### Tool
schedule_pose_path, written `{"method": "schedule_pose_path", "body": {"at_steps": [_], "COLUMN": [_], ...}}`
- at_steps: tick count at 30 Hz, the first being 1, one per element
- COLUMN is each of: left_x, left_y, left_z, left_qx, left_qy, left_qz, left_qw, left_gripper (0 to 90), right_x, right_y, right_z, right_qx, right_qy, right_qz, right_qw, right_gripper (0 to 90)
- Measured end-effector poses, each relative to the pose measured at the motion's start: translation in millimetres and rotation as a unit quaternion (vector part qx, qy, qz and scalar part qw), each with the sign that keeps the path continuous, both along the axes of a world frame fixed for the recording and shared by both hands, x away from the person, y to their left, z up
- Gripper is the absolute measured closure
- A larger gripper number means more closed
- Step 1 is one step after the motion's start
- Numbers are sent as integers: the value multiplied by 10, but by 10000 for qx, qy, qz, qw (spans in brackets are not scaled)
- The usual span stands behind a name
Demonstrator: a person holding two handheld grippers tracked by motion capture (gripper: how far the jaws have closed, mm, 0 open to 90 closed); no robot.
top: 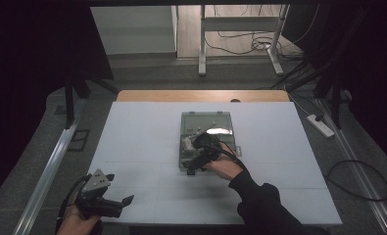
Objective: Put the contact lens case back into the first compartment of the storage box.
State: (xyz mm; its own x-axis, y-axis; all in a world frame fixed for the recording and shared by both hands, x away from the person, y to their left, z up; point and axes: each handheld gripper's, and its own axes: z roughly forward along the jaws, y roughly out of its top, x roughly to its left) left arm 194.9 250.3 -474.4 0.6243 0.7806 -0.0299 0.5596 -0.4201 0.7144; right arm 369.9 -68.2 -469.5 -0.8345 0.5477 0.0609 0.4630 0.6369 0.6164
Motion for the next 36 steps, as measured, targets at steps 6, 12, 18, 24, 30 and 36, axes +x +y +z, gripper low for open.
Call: {"method": "schedule_pose_path", "body": {"at_steps": [6, 12, 18, 24, 30, 36], "left_x": [0, -1, 0, -2, -1, 0], "left_y": [1, 1, 3, 9, 15, 17], "left_z": [0, 0, 0, 1, 1, 2], "left_qx": [-9, -24, -33, -48, -58, -75], "left_qy": [-1, -3, 1, -4, -1, 3], "left_qz": [-1, -2, -7, -2, -2, 6], "left_qw": [10000, 10000, 10000, 10000, 10000, 10000], "left_gripper": [34, 34, 34, 34, 34, 34], "right_x": [-42, -121, -151, -174, -220, -271], "right_y": [-88, -172, -231, -287, -359, -431], "right_z": [-12, -10, 2, -1, 12, 48], "right_qx": [-64, -100, -90, -85, -52, -36], "right_qy": [-15, -67, -74, -69, -99, -164], "right_qz": [-74, -49, -64, -90, -98, -122], "right_qw": [10000, 9999, 9999, 9999, 9999, 9998], "right_gripper": [0, 0, 0, 0, 0, 0]}}
